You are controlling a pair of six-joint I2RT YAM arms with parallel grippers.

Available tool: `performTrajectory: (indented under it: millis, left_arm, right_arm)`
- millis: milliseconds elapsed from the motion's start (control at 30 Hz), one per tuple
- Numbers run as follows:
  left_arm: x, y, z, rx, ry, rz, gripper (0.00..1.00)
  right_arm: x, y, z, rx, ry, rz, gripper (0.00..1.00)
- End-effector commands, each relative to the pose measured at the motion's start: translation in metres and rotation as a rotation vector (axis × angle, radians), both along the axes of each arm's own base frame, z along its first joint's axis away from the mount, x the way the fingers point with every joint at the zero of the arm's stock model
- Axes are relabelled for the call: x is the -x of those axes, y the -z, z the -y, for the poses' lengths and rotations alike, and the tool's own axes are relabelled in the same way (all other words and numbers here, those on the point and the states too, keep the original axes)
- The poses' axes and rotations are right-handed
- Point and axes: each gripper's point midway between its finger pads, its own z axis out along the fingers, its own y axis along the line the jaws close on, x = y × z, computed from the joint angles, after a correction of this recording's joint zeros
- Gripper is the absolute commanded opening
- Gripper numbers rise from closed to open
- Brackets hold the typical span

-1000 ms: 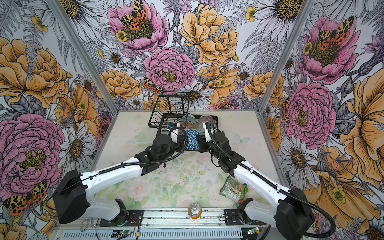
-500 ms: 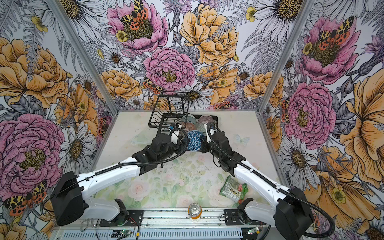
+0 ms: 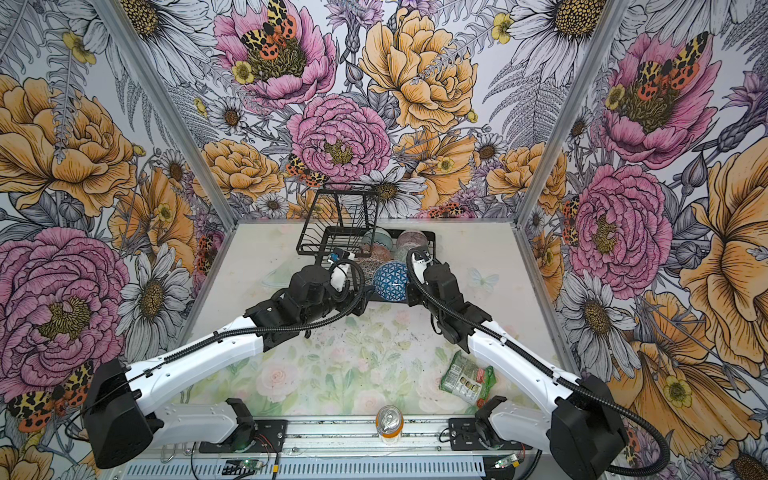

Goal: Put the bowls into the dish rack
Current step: 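Grasp the blue bowl with the right gripper while the left gripper releases it, then carry the blue bowl with the right gripper into the lower rack tier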

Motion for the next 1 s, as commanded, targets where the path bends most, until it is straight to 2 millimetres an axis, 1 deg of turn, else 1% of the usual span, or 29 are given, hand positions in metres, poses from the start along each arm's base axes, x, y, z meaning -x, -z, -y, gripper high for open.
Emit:
performTrajectory:
  millis: [0, 133, 233, 333, 500, 733, 967]
  left_arm:
    - [0.005, -0.003, -0.009, -0.022, 0.014, -0.008, 0.99]
    - [0.004, -0.003, -0.015, -0.032, 0.003, -0.008, 0.99]
    - [0.002, -0.005, -0.019, -0.031, -0.003, -0.004, 0.99]
    - [0.000, -0.005, -0.021, -0.032, -0.006, -0.004, 0.99]
    - [-0.004, -0.004, -0.022, -0.030, -0.006, -0.010, 0.99]
    - [-0.005, 0.000, -0.020, -0.029, 0.000, -0.022, 0.99]
    - [-0.004, 0.004, -0.022, -0.025, 0.001, -0.028, 0.99]
  right_arm:
    - [-0.016, -0.057, 0.013, 0.033, 0.060, 0.206, 0.00]
    - [-0.026, -0.066, 0.018, 0.150, 0.065, 0.326, 0.00]
    - [-0.029, -0.069, 0.018, 0.247, 0.045, 0.473, 0.00]
    - [-0.033, -0.066, 0.022, 0.349, 0.047, 0.577, 0.00]
    - [-0.048, -0.056, 0.027, 0.508, 0.058, 0.636, 0.00]
    - [-0.074, -0.023, 0.023, 0.679, 0.039, 0.621, 0.00]
    - [-0.093, 0.005, 0.022, 0.788, 0.038, 0.618, 0.00]
